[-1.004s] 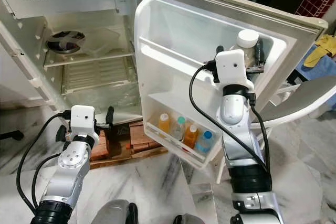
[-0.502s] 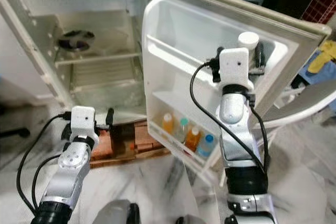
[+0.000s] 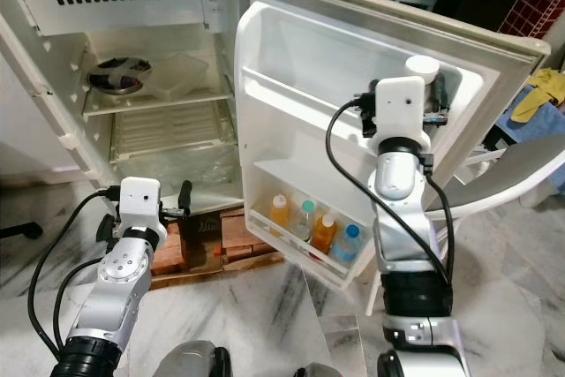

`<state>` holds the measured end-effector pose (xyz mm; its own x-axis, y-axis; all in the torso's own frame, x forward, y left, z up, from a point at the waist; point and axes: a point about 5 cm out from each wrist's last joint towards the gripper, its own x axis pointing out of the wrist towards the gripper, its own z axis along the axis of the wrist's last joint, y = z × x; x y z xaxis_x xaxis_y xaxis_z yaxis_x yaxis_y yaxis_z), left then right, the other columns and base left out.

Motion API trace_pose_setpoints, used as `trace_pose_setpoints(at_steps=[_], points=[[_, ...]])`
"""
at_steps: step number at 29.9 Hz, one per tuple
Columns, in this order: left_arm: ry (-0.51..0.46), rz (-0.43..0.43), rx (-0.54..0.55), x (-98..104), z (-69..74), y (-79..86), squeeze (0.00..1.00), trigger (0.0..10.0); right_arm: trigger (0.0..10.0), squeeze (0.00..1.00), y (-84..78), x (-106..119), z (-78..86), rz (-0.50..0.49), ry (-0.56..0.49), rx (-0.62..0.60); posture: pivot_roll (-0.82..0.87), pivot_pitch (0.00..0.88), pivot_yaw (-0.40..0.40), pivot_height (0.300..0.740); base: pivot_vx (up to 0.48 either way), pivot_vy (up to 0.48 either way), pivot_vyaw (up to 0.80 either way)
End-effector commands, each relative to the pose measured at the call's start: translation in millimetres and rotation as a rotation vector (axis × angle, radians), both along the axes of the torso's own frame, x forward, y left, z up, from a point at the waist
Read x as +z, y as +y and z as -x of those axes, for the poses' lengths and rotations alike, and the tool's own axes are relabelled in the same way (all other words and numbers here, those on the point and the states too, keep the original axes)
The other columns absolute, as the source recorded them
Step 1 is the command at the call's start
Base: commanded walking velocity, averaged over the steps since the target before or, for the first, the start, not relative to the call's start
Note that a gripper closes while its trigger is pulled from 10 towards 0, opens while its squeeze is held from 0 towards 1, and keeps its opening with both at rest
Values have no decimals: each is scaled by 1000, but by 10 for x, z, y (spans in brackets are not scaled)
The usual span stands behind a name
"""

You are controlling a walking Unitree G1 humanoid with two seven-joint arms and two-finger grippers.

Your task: Restocking fridge

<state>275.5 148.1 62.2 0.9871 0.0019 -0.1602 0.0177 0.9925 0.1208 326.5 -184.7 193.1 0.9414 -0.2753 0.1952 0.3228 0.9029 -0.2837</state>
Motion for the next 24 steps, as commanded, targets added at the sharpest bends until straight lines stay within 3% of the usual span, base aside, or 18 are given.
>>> trace_pose_setpoints(at_steps=[1, 2, 6, 13, 16, 17, 24], points=[[12, -8, -2, -13, -6, -4, 0, 10000, 8157, 0, -120, -356, 12, -106, 174, -55, 98, 18, -4, 740, 0, 0, 0], [12, -8, -2, -13, -7, -4, 0, 10000, 10000, 0, -114, -386, -3, -153, 192, -62, 98, 18, -4, 740, 0, 0, 0], [12, -11, -1, -11, -12, 0, 0, 10000, 10000, 0, -66, -431, -76, -258, 224, -76, 101, 17, -2, 740, 0, 0, 0], [14, -15, 2, -10, -16, 3, 0, 10000, 10000, 0, 123, -331, -161, -313, 210, -25, 105, 18, -4, 740, 0, 0, 0], [16, -16, 5, -16, -12, 6, 0, 10000, 10000, 0, 129, -297, -154, -241, 191, -13, 105, 18, -7, 740, 0, 0, 0], [17, -15, 7, -17, -11, 6, 0, 10000, 10000, 0, 103, -246, -144, -174, 158, -18, 104, 19, -8, 740, 0, 0, 0], [21, -16, 8, -26, -8, 7, 0, 10000, 10000, 0, 12, -117, -94, -101, 92, -52, 99, 18, -6, 740, 0, 0, 0]])
